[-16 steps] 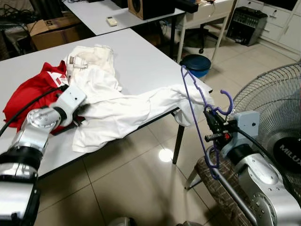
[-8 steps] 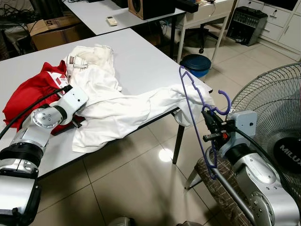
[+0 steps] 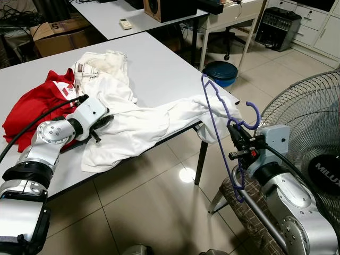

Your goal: Hang hanger

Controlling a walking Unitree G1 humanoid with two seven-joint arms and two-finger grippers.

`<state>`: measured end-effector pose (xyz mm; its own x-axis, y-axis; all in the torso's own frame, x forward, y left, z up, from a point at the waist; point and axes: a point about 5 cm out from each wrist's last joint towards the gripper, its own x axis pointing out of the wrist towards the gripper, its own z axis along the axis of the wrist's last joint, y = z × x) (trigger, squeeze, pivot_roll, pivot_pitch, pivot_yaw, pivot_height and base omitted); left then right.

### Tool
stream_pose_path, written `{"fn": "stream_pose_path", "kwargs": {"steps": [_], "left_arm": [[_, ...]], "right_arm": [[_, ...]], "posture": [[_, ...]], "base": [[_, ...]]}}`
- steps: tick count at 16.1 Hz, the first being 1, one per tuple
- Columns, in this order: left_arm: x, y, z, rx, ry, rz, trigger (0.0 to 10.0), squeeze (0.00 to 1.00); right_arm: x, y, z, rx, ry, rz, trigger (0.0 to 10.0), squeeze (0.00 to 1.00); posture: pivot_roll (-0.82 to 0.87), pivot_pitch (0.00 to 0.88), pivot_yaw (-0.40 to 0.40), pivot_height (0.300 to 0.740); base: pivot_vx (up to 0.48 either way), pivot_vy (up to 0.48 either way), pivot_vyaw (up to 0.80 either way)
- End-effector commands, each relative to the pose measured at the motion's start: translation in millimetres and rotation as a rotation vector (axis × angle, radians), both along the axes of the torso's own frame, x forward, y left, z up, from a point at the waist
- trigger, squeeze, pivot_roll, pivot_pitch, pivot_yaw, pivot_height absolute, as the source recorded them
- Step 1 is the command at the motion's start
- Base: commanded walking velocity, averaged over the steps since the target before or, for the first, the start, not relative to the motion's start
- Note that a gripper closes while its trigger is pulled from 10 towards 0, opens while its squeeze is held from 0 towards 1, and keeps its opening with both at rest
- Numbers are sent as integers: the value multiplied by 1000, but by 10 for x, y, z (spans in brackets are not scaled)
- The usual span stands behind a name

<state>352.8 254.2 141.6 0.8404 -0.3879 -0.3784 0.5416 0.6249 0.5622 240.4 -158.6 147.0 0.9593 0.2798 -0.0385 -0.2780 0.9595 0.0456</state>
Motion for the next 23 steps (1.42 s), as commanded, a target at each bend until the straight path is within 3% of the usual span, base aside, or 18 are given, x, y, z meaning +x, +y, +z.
{"fn": "stream_pose_path", "kwargs": {"steps": [1,2,3,9,10,11,12,13,15,21,22,23], "left_arm": [[-17,79,-28,91,8,19,10000,1000],[-14,94,-34,123,5,29,10000,1000],[-5,124,-34,157,-3,55,10000,0],[48,197,17,185,-69,162,9647,0],[54,202,19,188,-74,172,6588,0],[55,202,17,190,-73,173,6588,0],[55,196,2,197,-67,170,3804,0],[50,190,-21,209,-57,167,1765,0],[48,187,-41,215,-52,168,0,0],[63,216,-4,190,-62,193,0,0],[70,222,17,175,-72,203,0,0],[106,210,114,92,-104,218,0,0]], "right_arm": [[17,23,20,-3,-17,12,10000,0],[17,24,19,-4,-17,12,10000,0],[15,27,21,-4,-18,15,10000,0],[34,43,30,-5,-24,22,10000,0],[37,44,32,-5,-25,23,10000,0],[39,44,32,-5,-25,23,10000,0],[46,45,34,-4,-26,23,10000,0],[53,46,35,-4,-27,24,10000,0],[60,47,39,-4,-30,24,10000,0],[61,67,55,0,-41,59,10000,0],[50,80,76,-2,-53,90,10000,0],[-6,125,149,8,-80,215,10000,0]], "posture": [[-165,17,76,740],[-165,17,76,740],[-165,17,76,740],[-166,11,70,740],[-164,12,69,740],[-163,12,68,740],[-162,12,67,740],[-162,12,67,740],[-162,12,68,740],[-160,9,68,740],[-159,8,67,740],[-161,6,67,740]], "base": [[0,0,0],[0,0,0],[0,0,0],[0,0,0],[0,0,0],[0,0,0],[0,0,0],[0,0,0],[0,0,0],[0,0,0],[0,0,0],[0,0,0]]}}
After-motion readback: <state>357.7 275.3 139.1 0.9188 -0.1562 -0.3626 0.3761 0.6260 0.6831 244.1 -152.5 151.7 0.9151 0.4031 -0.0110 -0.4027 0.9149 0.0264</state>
